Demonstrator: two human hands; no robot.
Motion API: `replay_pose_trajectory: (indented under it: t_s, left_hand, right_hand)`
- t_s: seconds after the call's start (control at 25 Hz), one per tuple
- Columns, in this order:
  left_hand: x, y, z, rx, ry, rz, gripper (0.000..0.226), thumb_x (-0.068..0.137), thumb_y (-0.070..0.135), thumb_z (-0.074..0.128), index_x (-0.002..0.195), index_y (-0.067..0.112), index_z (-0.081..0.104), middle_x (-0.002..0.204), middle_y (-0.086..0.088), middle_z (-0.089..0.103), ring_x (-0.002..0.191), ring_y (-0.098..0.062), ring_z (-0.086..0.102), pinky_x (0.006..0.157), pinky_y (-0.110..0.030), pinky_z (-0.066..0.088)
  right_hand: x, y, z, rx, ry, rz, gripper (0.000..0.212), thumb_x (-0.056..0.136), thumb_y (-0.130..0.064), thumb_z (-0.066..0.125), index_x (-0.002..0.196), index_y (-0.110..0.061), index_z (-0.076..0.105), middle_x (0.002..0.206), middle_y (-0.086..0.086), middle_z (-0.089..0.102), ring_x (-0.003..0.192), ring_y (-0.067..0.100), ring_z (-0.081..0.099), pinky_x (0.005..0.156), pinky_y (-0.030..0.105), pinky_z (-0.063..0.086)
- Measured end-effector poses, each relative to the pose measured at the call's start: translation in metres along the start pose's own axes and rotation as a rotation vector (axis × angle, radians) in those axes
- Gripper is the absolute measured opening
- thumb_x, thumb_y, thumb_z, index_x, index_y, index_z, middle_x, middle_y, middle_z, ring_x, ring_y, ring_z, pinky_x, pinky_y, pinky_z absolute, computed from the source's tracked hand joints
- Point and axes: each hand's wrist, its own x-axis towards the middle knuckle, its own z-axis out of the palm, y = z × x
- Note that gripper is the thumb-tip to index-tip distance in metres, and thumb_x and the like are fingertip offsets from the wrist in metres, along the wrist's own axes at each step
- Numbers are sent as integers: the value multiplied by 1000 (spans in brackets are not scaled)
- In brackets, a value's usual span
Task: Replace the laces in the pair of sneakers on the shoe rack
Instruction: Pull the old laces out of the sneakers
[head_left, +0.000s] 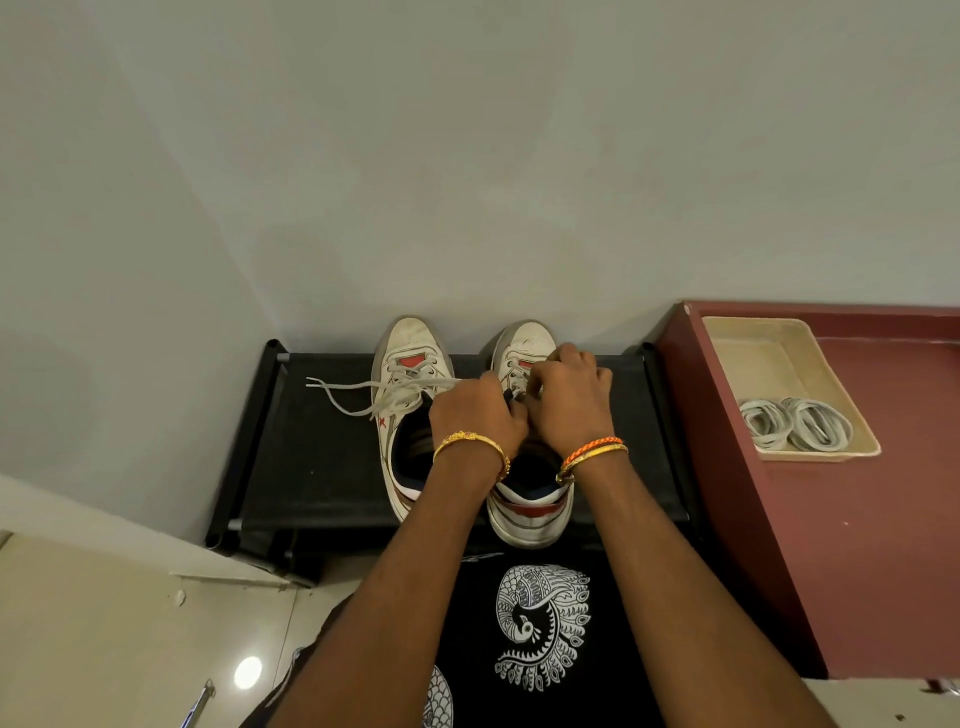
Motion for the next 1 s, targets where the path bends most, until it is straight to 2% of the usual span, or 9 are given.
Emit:
replay_pose_trajectory:
  t_s: [0.16, 0.36, 0.56, 0.72, 0.8, 0.84, 0.92, 1.0]
  left_hand:
    - [5, -5, 2, 24, -89, 7, 31, 92, 38, 50, 102, 12, 65, 97, -10, 67, 93, -28, 62, 70, -32, 42]
    - [6, -10, -2, -48, -88, 15, 27, 89, 36, 53, 95, 13, 67, 91, -9, 67, 86, -27, 61, 68, -30, 43]
    - [5, -12, -4, -60, -108, 13, 27, 90, 36, 53, 99, 14, 67, 93, -8, 67, 87, -26, 61, 68, -29, 42]
    - [6, -12, -4, -85, -116, -17, 26, 91, 35, 53, 101, 16, 67, 97, -7, 68, 90, -26, 61, 71, -31, 45]
    - [6, -11, -4, -62, -114, -29, 29, 92, 37, 51, 105, 16, 66, 100, -7, 67, 93, -26, 61, 76, -32, 47]
    - [5, -10, -4, -53, -113, -34, 30, 93, 38, 51, 107, 16, 65, 101, -7, 67, 94, -26, 62, 77, -33, 48]
    - [5, -9, -2, -52, -112, -44, 33, 93, 40, 50, 109, 16, 65, 103, -7, 68, 95, -25, 62, 79, -33, 49]
    - [5, -8, -2, -55, -116, -49, 34, 93, 41, 50, 111, 16, 64, 104, -7, 68, 95, -25, 62, 79, -32, 49]
  right_hand:
    - [-2, 1, 5, -101, -13, -36, 23, 86, -25, 59, 107, -19, 65, 127, 7, 44, 118, 28, 37, 99, 44, 25]
    - [-3, -1, 11, -24, 55, -41, 21, 89, -23, 55, 108, -19, 64, 127, 6, 45, 117, 26, 39, 98, 40, 27]
    - [-3, 1, 10, 41, 59, -108, 12, 89, -20, 53, 97, -17, 61, 103, 3, 65, 103, 24, 50, 87, 36, 34]
    - [0, 8, 10, 116, 30, -95, 18, 88, -20, 57, 105, -19, 62, 103, 3, 66, 105, 25, 50, 90, 38, 36]
    - [-1, 12, 11, 211, 91, -72, 14, 87, -20, 58, 99, -18, 65, 96, 2, 67, 98, 24, 52, 85, 38, 42]
    - [-2, 14, 10, 341, 170, 2, 10, 86, -18, 59, 93, -16, 65, 89, 2, 66, 90, 22, 55, 79, 36, 44]
    - [1, 23, 8, 745, 307, 334, 3, 84, -11, 59, 84, -13, 61, 80, 2, 63, 73, 17, 56, 67, 30, 44]
    - [6, 35, 5, 1109, 266, 746, 8, 86, -7, 55, 90, -10, 60, 87, 9, 66, 71, 18, 59, 62, 29, 46]
